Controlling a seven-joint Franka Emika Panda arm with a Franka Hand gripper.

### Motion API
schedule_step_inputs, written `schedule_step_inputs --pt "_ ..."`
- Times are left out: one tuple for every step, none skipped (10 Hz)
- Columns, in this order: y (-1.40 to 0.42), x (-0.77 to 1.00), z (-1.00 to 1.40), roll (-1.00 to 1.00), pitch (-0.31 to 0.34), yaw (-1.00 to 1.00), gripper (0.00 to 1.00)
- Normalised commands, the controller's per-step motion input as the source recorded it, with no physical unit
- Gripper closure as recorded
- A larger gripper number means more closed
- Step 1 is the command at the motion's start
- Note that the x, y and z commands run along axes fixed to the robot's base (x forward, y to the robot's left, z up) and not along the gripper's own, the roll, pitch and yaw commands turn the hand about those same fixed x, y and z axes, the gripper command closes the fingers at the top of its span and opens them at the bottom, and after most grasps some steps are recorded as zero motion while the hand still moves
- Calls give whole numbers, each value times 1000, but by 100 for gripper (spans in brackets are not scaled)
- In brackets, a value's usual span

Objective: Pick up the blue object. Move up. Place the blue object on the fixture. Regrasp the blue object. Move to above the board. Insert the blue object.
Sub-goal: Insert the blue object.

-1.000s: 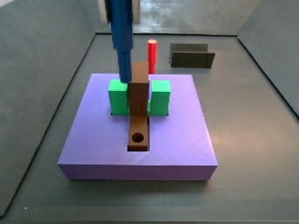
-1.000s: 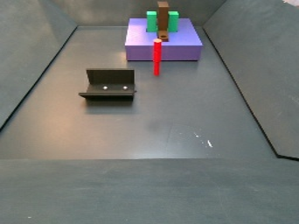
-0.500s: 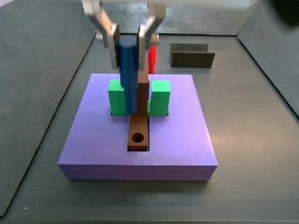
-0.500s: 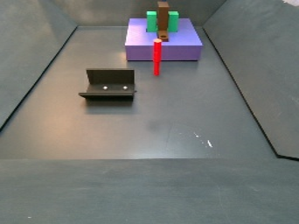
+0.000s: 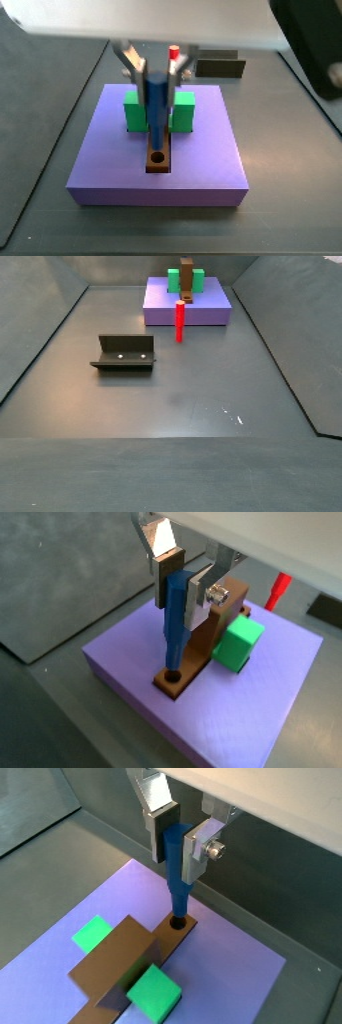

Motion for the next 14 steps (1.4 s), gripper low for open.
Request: schedule_step_inputs --pt "0 189 -289 126 0 0 100" --pt "0 160 -300 140 0 0 100" --pt "29 0 -234 150 0 0 100" --pt "11 -26 -151 54 0 -46 100" --pt "0 -20 -163 16 0 -60 100" --pt "0 -103 -143 0 0 -91 100" --pt "0 -120 -109 0 0 -103 100" --pt "0 0 -123 0 0 -37 100" --pt "0 0 -191 0 0 0 100" --pt "-20 86 -240 19 0 0 100" --pt "-20 140 -303 33 16 0 100" --pt "-26 189 -380 70 43 0 100" --pt "-3 163 -466 87 29 -14 100" --pt "0 83 -454 117 11 -34 100"
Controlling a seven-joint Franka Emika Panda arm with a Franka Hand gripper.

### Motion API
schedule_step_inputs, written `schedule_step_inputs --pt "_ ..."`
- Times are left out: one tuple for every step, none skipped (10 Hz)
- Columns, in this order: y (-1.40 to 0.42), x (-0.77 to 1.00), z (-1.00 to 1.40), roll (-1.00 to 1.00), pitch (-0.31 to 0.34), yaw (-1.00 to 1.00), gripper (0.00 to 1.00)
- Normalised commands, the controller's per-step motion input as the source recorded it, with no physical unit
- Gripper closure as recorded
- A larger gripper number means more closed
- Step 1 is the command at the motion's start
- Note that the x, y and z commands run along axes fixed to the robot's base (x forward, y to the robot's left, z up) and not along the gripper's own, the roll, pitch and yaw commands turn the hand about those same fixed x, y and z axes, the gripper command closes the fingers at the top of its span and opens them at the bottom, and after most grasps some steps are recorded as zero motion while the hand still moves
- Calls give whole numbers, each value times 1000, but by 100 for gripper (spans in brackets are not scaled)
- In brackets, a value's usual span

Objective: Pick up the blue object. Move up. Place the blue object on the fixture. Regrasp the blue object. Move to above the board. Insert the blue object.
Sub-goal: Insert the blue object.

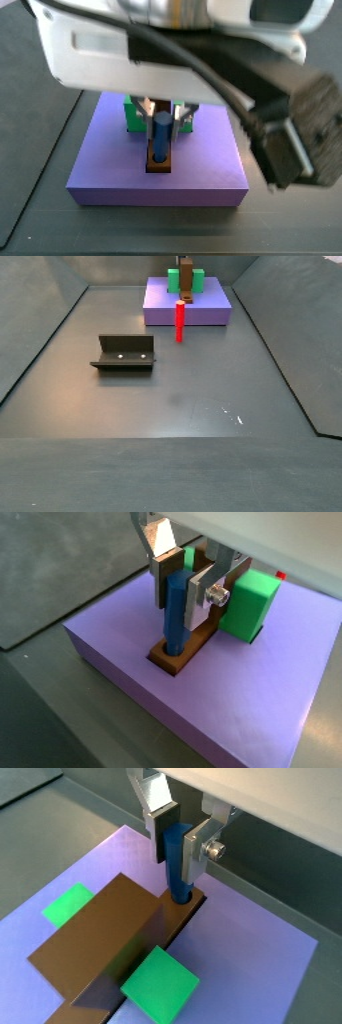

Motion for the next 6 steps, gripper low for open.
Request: schedule_step_inputs --pt "0 0 -440 139 0 -83 100" --pt "0 0 -463 109 0 -86 100" --pt "0 0 -371 69 0 -91 100" --pt "0 0 -309 11 0 -74 100" --pt "-3 0 -3 84 29 -37 100" --pt "0 0 0 0 0 0 100"
